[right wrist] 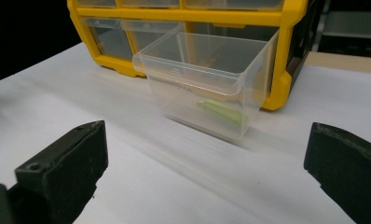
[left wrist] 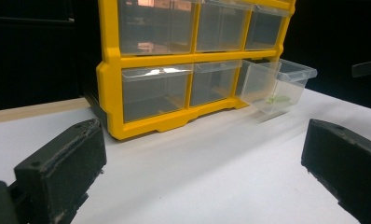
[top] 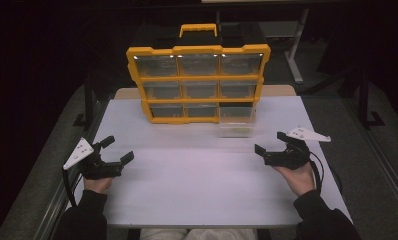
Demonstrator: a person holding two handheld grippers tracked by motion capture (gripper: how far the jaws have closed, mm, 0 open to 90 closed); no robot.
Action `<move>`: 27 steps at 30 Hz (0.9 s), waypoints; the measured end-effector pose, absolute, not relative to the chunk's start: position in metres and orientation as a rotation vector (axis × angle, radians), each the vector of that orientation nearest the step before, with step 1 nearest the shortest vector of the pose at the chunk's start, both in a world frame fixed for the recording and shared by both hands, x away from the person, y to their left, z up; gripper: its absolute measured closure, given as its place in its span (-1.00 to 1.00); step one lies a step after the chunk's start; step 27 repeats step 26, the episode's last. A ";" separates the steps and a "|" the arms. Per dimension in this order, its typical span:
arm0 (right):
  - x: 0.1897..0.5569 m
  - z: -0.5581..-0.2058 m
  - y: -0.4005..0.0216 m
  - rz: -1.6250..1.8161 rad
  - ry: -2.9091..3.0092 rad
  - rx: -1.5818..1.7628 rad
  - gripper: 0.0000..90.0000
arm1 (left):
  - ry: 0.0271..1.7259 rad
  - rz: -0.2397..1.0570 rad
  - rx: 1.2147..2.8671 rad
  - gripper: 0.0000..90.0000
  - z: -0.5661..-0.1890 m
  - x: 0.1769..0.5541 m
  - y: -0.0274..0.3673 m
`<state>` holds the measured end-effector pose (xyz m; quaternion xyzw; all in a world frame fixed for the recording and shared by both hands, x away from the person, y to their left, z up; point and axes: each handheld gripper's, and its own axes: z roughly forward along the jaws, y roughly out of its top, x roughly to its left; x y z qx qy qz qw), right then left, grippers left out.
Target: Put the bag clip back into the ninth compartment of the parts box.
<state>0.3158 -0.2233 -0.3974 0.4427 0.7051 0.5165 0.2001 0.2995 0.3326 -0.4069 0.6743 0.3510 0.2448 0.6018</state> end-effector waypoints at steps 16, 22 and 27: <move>0.291 -0.416 -0.224 1.477 1.864 1.148 -1.00 | 0.807 0.571 1.561 -1.00 -0.406 0.299 0.332; 0.287 -0.420 -0.227 1.499 1.823 1.131 -1.00 | 0.803 0.566 1.562 -1.00 -0.406 0.299 0.332; 0.287 -0.421 -0.221 1.460 1.856 1.099 -1.00 | 0.799 0.563 1.564 -1.00 -0.406 0.299 0.331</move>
